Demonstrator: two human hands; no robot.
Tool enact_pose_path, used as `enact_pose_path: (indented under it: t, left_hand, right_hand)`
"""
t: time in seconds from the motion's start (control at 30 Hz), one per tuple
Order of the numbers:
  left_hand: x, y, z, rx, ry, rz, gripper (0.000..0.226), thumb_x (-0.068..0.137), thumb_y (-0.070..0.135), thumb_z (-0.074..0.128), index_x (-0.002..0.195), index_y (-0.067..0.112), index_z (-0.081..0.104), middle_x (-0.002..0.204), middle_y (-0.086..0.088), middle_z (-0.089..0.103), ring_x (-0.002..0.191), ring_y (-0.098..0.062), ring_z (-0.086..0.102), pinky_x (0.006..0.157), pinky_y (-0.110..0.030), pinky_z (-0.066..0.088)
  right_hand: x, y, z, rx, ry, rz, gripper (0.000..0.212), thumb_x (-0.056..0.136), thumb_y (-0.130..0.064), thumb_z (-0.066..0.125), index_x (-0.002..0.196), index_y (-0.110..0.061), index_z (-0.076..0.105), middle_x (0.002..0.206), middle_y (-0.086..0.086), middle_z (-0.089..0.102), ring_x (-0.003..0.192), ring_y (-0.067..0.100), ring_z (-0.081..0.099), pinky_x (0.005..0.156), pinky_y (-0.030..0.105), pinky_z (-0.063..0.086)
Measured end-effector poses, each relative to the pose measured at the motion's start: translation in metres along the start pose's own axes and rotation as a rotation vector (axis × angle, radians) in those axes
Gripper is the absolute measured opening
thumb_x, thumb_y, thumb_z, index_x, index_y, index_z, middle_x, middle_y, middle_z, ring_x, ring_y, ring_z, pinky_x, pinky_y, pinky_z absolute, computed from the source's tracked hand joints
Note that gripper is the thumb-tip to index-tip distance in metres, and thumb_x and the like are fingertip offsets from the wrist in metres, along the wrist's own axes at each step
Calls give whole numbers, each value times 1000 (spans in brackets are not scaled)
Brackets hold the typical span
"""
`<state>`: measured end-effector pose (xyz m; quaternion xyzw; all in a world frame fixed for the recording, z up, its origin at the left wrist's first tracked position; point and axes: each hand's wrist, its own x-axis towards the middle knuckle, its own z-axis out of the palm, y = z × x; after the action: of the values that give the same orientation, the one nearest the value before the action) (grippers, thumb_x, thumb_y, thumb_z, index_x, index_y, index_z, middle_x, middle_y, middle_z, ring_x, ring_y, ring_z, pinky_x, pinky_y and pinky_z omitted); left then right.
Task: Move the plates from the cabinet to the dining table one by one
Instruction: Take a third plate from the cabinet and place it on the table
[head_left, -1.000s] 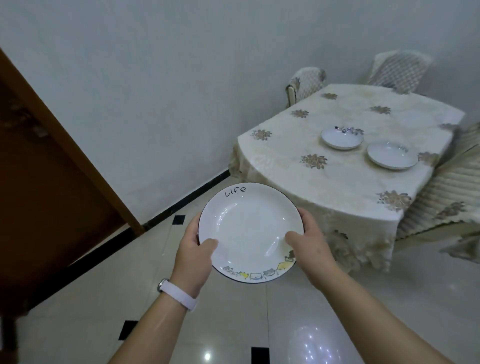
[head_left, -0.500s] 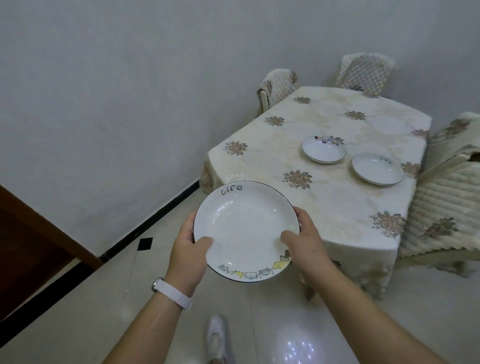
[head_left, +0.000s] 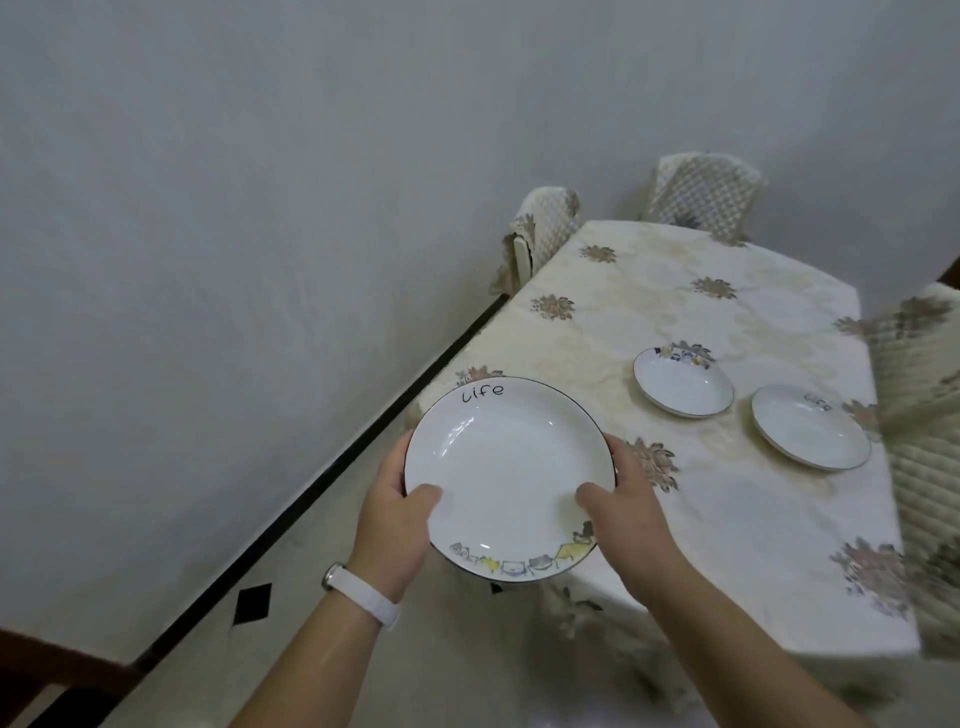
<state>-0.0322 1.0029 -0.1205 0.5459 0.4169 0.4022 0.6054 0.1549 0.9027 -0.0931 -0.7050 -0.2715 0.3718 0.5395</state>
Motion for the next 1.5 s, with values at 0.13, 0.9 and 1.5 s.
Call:
enact_pose_path:
  t: [0.13, 0.9, 1.5]
  left_hand:
    - [35, 6, -1, 17, -63, 19, 64, 70, 6, 49, 123, 42, 59, 115, 13, 68, 107, -12, 63, 83, -36, 54]
    - [303, -25, 114, 150, -270, -101, 62, 74, 6, 49, 115, 51, 60, 115, 9, 69, 108, -19, 64, 83, -40, 54]
    - [443, -83, 183, 154, -428, -155, 62, 75, 3, 49, 115, 48, 62, 119, 7, 67, 113, -19, 61, 88, -43, 52]
  right_hand:
    - [26, -7, 10, 7, 59, -29, 56, 84, 5, 46, 122, -35, 51, 101, -16, 62, 75, 17, 60, 56, 32, 51]
    - [283, 14, -24, 162, 205, 141, 59, 84, 3, 45, 125, -40, 47, 99, -7, 67, 61, 17, 60, 51, 32, 49]
    - [407, 47, -47, 64, 332, 226, 57, 85, 0, 48, 130, -35, 42, 97, -22, 62, 64, -7, 61, 59, 18, 53]
